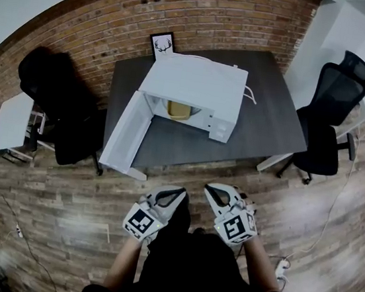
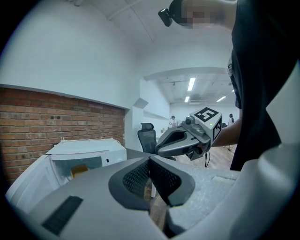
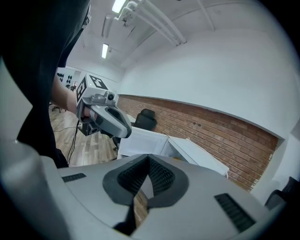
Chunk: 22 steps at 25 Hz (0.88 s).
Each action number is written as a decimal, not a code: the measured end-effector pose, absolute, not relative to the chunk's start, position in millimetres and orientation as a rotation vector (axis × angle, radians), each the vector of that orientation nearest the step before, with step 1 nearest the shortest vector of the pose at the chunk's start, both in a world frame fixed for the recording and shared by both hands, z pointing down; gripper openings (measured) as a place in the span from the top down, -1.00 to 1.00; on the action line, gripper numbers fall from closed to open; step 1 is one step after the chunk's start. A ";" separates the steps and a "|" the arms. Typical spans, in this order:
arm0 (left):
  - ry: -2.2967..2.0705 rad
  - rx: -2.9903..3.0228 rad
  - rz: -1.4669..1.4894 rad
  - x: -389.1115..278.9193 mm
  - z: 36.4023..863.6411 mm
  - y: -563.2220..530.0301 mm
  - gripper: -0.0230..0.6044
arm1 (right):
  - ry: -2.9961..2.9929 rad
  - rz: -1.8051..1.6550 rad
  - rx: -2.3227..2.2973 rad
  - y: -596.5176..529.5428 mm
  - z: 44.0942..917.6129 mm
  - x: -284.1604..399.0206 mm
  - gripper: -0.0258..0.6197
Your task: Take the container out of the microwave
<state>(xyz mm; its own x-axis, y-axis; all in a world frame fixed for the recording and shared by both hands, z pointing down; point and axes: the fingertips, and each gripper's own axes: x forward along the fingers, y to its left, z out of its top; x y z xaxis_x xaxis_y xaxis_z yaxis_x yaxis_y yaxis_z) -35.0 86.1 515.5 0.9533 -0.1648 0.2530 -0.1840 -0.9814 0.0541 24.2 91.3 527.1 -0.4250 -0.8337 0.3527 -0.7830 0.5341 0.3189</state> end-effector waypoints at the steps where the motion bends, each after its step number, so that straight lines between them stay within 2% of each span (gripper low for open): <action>1: -0.270 3.024 0.382 -33.9 516.1 81.7 0.92 | -2.307 -0.140 1.312 86.2 528.0 25.0 0.93; 22: -0.165 2.991 0.403 -16.5 534.6 -32.0 0.92 | -2.277 -0.099 1.328 -30.7 540.6 31.1 0.92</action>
<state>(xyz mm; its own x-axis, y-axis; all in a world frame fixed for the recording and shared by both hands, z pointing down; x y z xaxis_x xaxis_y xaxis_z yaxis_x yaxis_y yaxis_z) -16.5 -32.0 534.6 0.9587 -0.0917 0.2692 -0.1234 -0.9870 0.1032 31.1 -30.7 540.6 -0.4002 -0.8334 0.3812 -0.7972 0.5217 0.3038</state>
